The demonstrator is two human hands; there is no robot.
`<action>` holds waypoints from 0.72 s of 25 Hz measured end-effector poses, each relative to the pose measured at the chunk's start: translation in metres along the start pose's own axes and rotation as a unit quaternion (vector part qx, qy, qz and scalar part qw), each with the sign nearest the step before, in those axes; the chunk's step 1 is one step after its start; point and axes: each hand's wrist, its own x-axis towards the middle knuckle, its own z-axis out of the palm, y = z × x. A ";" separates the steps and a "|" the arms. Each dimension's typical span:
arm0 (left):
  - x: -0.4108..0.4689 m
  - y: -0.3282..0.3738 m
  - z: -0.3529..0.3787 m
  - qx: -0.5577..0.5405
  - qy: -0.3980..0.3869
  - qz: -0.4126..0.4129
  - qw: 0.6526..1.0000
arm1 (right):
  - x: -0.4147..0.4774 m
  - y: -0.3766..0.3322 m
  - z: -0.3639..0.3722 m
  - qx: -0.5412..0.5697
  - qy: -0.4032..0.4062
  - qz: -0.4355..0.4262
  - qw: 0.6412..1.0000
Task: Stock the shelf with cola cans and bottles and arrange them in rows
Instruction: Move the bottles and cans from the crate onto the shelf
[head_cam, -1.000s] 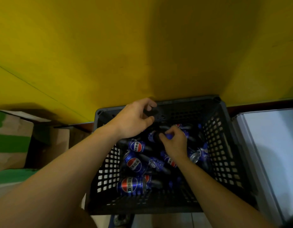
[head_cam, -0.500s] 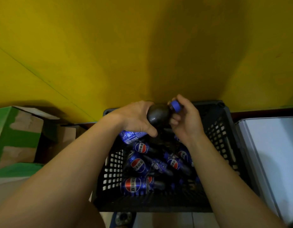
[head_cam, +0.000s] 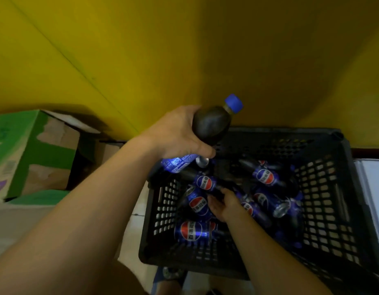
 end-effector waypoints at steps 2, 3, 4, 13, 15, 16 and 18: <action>-0.002 -0.007 -0.006 -0.017 0.018 -0.005 1.000 | 0.006 -0.002 0.007 0.003 -0.004 -0.010 1.000; -0.003 -0.012 -0.008 -0.023 0.027 -0.010 0.999 | 0.007 -0.006 0.012 -0.003 -0.006 -0.023 1.000; -0.003 -0.015 -0.009 -0.028 0.034 -0.014 0.999 | 0.013 -0.009 0.017 -0.010 -0.004 -0.035 0.999; 0.010 -0.013 -0.015 -0.019 0.036 -0.018 0.999 | 0.023 -0.020 0.025 -0.017 -0.008 -0.135 0.991; 0.013 -0.006 -0.013 -0.011 0.026 -0.015 0.999 | 0.017 -0.019 0.025 -0.026 -0.046 -0.149 0.987; 0.012 -0.002 -0.012 -0.010 0.017 -0.013 1.000 | 0.011 -0.017 0.024 -0.040 -0.063 -0.165 0.983; 0.012 0.006 -0.014 -0.005 0.007 -0.005 1.000 | -0.004 -0.015 0.020 -0.077 -0.120 -0.200 0.969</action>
